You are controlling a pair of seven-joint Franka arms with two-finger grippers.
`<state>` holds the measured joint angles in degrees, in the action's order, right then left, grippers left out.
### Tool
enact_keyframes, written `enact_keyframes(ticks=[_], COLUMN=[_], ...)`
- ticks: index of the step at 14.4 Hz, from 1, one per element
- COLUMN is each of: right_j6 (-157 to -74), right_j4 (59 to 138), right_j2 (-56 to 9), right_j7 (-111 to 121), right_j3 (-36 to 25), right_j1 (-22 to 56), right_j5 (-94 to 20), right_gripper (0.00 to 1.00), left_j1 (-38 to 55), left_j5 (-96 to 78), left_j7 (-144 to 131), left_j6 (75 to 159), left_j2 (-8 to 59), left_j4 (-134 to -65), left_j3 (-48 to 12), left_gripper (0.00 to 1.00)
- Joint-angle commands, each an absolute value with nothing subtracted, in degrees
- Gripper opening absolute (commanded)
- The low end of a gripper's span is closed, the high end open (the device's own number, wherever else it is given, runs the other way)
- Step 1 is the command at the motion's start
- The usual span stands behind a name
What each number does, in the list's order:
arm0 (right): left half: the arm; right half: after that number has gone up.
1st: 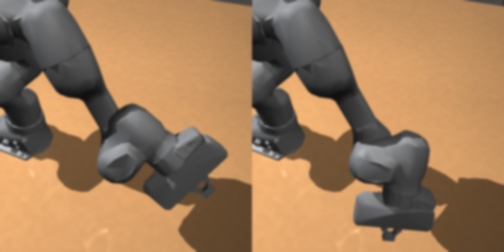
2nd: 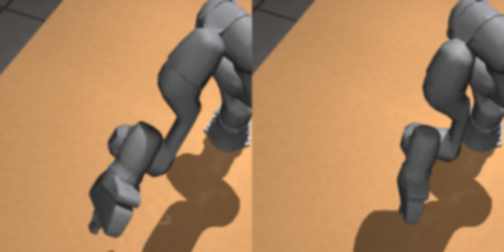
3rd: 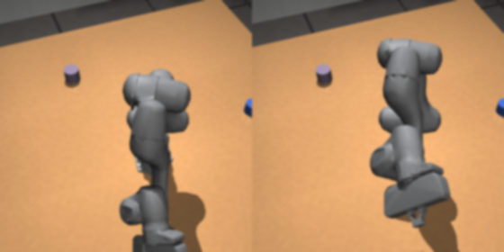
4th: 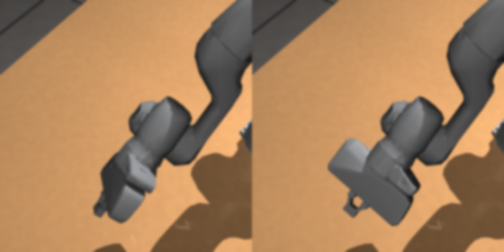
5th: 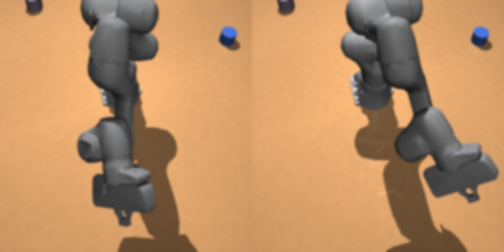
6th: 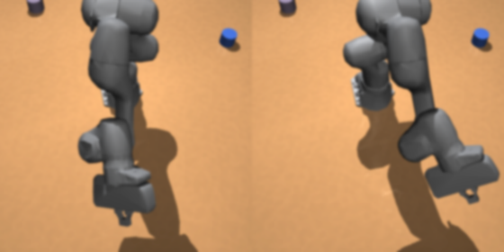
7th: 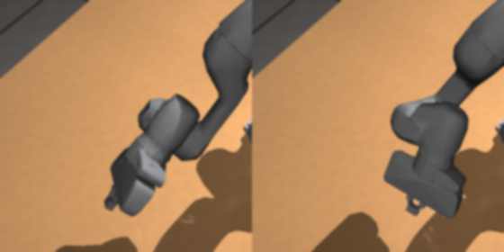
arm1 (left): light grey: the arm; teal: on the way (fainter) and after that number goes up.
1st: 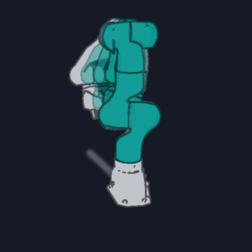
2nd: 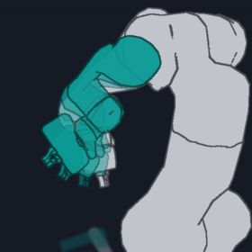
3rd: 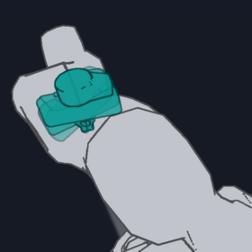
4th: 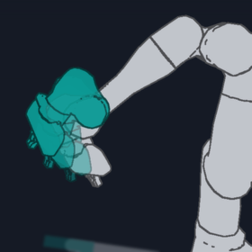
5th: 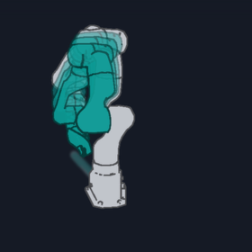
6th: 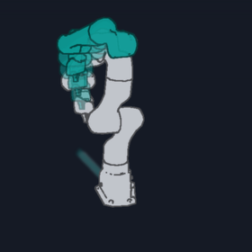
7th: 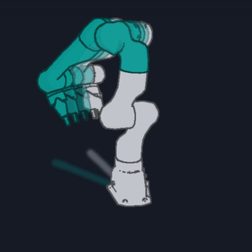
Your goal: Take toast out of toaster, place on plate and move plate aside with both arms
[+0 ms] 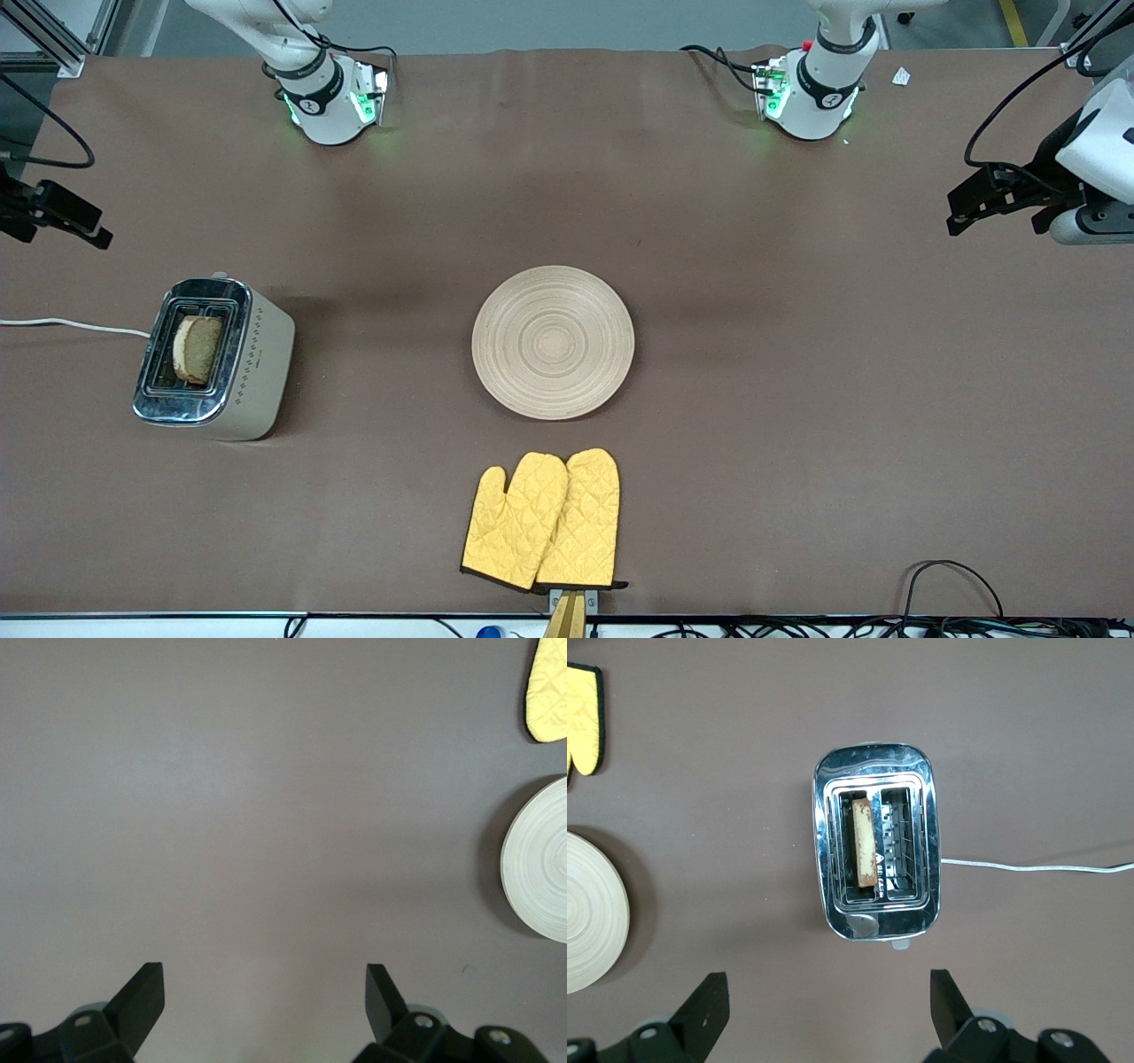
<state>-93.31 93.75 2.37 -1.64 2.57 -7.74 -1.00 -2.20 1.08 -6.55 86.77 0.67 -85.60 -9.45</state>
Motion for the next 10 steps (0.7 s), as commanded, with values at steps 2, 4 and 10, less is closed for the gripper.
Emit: enact_keyframes(ticks=[2,4,10], right_j6=[-96.5,-97.81,-108.0], right_j4=[97.73,99.04,106.07], right_j2=[2.99,2.64,-0.17], right_j7=[-2.11,-2.11,-1.14], right_j3=[2.9,2.81,2.81], right_j1=[-8.52,-8.61,-12.21], right_j5=[-1.58,-1.5,-1.41], right_gripper=[1.0,1.0,1.0], left_j1=[-2.55,-2.55,-2.64], left_j5=[0.79,0.79,0.88], left_j7=[-5.71,-5.71,-5.8], left_j6=[85.87,85.96,85.96], left_j2=[0.26,0.26,1.75], left_j4=[-85.25,-85.25,-83.68], left_j3=[-9.49,-9.49,-9.32], left_gripper=[1.0,1.0,1.0])
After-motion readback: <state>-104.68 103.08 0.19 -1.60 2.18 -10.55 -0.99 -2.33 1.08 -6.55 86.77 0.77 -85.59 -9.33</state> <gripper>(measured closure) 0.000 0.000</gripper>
